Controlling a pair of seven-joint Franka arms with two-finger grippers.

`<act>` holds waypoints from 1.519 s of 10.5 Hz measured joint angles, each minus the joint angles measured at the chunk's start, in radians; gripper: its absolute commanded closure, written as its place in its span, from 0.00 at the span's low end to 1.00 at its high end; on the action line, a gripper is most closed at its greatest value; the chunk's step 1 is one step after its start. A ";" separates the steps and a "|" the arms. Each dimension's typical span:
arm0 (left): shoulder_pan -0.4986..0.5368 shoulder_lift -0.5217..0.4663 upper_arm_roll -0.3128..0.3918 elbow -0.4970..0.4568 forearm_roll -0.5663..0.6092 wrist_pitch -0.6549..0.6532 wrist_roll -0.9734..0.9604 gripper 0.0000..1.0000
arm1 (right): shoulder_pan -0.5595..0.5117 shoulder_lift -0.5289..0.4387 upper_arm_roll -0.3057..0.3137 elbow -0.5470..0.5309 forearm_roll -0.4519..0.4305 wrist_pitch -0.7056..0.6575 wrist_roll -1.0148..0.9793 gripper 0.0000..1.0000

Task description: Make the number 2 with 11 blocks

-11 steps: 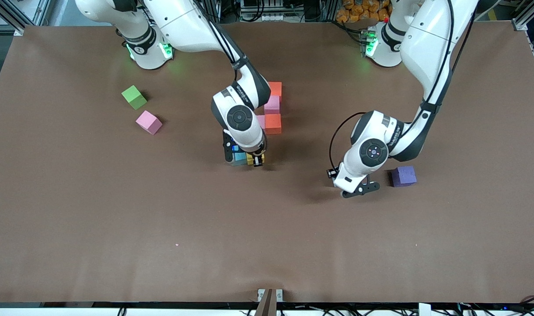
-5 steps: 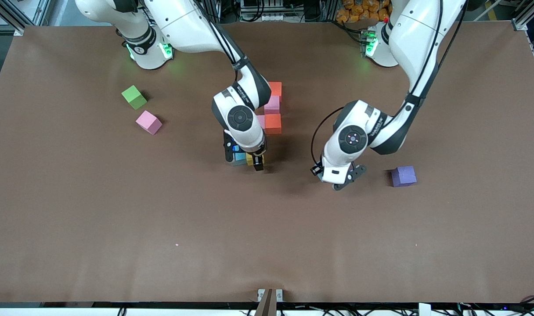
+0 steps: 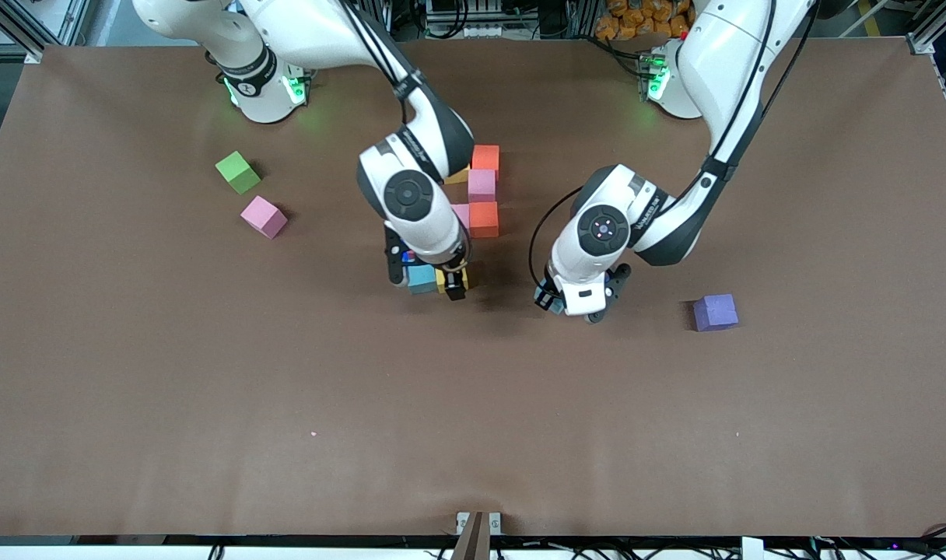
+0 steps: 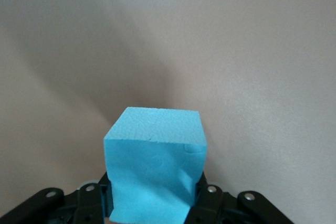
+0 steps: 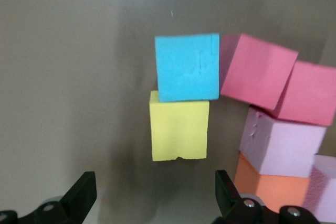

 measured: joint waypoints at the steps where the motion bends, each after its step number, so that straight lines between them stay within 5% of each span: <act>1: -0.011 0.001 -0.001 0.000 0.000 0.014 -0.091 1.00 | -0.026 -0.030 -0.005 0.000 -0.001 -0.050 -0.070 0.00; 5: -0.099 0.043 -0.003 0.057 0.000 0.044 -0.449 1.00 | -0.140 -0.110 -0.096 0.000 -0.003 -0.209 -0.487 0.00; 12: -0.155 0.131 0.001 0.125 0.000 0.111 -0.761 1.00 | -0.598 -0.273 -0.106 0.000 -0.066 -0.416 -1.436 0.00; 16: -0.179 0.152 0.004 0.127 0.024 0.117 -0.783 1.00 | -0.696 -0.437 -0.069 -0.023 -0.239 -0.511 -1.793 0.00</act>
